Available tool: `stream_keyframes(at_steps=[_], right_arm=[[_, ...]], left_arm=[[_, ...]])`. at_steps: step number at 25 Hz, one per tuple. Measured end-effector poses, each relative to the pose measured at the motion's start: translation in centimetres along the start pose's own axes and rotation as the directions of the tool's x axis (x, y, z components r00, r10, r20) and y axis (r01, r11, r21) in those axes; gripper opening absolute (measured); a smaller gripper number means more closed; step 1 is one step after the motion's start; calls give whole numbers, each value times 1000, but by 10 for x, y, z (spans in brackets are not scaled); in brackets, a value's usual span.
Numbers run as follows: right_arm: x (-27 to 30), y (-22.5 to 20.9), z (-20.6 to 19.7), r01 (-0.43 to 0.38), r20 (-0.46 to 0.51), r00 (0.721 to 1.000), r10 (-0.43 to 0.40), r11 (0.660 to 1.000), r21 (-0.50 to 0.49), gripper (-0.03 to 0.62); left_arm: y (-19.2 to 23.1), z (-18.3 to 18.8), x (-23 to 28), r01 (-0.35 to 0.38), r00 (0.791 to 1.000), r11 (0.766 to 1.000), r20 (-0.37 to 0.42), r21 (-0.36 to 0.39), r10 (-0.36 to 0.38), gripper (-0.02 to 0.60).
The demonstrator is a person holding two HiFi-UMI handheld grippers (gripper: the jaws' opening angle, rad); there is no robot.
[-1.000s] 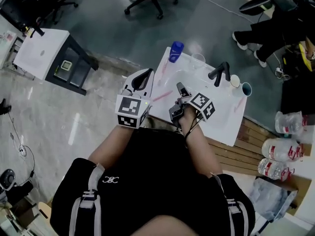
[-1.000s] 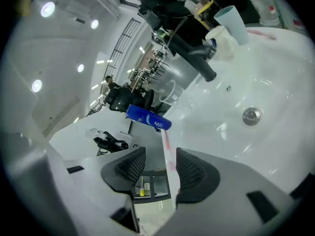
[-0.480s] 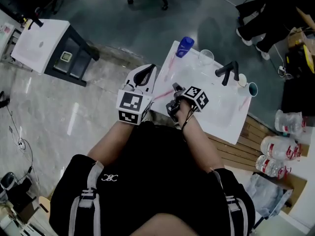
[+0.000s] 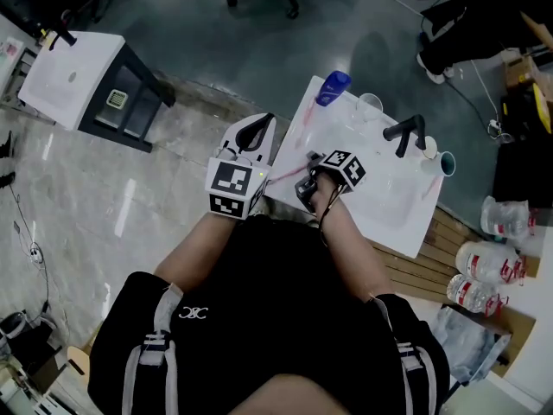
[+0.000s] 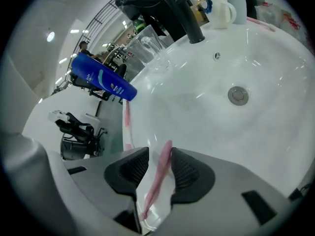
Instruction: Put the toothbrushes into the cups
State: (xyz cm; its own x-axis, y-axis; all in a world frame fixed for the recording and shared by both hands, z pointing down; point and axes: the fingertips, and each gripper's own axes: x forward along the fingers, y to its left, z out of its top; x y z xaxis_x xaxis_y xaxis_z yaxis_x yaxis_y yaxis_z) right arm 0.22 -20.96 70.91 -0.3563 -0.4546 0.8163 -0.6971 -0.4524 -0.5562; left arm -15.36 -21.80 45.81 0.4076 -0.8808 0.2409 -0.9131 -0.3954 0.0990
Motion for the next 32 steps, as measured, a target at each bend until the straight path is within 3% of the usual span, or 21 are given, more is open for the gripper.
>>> stream_keyframes(at_steps=[3, 7, 20, 28, 32], right_arm=[[0, -5, 2, 34, 4, 999, -34, 999, -15, 110], [-3, -2, 1, 12, 15, 1000, -12, 1000, -19, 52], [-58, 33, 27, -119, 146, 978, 146, 977, -179, 40], [-111, 75, 51, -158, 278, 916, 289, 897, -412, 40], [-139, 93, 66, -160, 355, 857, 374, 847, -506, 40]], left_arm=[[2, 2, 0, 5, 1000, 1000, 4, 1, -5, 14], [3, 2, 0, 19, 1000, 1000, 11, 2, -19, 14], [-27, 15, 7, 88, 995, 996, 37, 30, -89, 14], [-45, 22, 14, 124, 991, 991, 48, 44, -126, 14], [-52, 25, 17, 137, 989, 989, 56, 49, -140, 14]])
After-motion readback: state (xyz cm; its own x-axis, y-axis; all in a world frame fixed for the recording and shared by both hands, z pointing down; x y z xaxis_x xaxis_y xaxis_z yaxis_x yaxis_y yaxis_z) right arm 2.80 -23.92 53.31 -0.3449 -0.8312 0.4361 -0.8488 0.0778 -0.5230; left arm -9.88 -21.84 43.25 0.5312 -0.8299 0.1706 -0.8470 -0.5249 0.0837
